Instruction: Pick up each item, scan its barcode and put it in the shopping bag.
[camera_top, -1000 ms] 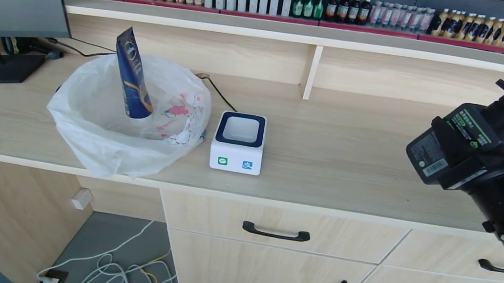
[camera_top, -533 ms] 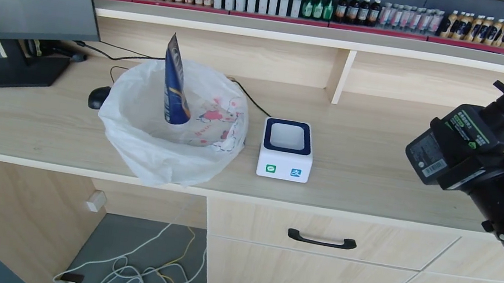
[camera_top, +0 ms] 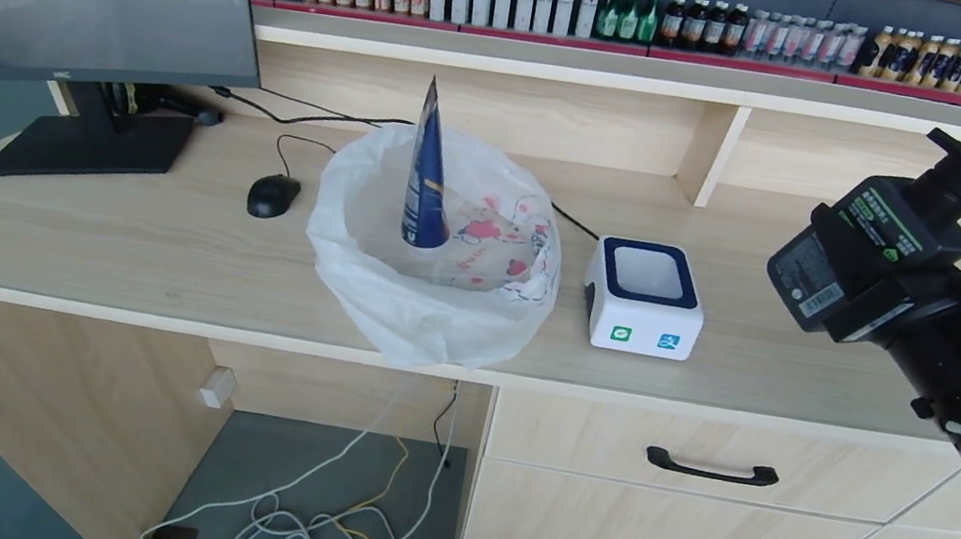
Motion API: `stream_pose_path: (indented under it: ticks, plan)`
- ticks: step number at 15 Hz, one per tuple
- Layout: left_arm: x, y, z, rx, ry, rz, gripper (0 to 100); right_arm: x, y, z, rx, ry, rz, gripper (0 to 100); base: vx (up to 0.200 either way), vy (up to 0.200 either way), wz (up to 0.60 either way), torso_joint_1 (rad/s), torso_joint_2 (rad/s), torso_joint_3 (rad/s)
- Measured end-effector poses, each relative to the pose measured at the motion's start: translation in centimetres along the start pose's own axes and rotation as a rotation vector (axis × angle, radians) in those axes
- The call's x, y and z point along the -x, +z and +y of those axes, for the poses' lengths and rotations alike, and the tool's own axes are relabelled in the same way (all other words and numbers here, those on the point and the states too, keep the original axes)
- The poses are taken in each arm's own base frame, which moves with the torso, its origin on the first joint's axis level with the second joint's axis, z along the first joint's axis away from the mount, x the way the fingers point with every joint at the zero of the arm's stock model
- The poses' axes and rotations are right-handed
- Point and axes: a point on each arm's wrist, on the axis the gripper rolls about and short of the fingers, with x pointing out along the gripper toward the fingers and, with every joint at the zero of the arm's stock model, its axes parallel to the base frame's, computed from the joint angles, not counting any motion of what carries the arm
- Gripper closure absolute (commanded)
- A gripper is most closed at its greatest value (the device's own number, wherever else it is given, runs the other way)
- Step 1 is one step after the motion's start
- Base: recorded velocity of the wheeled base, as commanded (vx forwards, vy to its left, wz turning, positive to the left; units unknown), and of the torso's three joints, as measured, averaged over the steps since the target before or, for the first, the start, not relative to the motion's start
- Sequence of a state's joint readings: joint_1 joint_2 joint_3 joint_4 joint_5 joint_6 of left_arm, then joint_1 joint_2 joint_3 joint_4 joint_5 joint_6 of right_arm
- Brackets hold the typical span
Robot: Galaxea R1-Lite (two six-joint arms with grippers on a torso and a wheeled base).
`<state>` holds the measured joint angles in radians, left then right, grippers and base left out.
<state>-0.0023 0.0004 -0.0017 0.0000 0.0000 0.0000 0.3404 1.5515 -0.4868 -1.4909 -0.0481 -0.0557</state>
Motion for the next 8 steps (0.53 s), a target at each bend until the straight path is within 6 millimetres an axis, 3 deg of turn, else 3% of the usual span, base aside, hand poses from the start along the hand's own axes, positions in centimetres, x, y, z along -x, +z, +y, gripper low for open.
stream_pose_path:
  ticks: [8]
  plan:
    - [0.0,0.0,0.0,0.001,0.002,0.0,0,-3.2,-0.2,1.8,0.077,0.177,-0.046,100,0.0,0.0,0.0,0.0,0.0,0.0]
